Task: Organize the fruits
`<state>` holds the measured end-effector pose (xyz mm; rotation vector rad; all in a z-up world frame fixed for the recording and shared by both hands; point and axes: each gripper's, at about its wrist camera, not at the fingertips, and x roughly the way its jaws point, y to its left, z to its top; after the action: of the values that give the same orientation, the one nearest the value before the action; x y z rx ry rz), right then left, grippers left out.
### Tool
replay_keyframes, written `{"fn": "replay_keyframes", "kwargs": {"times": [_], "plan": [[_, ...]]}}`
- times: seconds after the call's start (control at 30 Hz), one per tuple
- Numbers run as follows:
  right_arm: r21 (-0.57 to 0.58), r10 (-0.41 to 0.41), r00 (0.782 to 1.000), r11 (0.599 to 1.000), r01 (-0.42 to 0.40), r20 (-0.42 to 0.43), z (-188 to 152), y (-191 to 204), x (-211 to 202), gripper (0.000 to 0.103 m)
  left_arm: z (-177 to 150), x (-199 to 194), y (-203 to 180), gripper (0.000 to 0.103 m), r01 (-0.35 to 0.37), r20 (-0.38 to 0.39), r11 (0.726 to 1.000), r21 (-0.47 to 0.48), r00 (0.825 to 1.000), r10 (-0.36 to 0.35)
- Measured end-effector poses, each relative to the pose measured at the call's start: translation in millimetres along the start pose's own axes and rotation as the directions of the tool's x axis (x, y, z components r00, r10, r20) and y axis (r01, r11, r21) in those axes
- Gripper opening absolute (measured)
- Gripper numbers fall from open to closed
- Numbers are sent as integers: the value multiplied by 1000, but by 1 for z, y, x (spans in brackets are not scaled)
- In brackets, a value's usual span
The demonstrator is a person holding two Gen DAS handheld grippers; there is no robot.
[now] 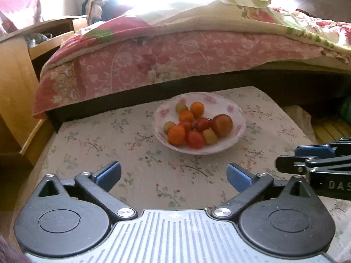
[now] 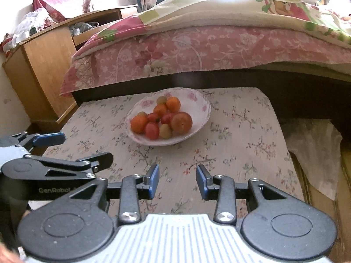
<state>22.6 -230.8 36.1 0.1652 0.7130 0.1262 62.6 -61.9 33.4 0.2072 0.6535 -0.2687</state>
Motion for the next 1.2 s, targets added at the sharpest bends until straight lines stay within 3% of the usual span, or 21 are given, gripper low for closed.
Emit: {"fn": "replay_keyframes", "kwargs": {"times": [0.7,1.2], "plan": [[49,-34,998,998,36,-44,-37,12,-26,38,-32,-26,-4,103,-14,-61,999,-47,998,11],[55,-29,999,998,32,-46,-44,18,-31,39,-40,-34,-6,103,-11,-85,998,-56,996,6]]}}
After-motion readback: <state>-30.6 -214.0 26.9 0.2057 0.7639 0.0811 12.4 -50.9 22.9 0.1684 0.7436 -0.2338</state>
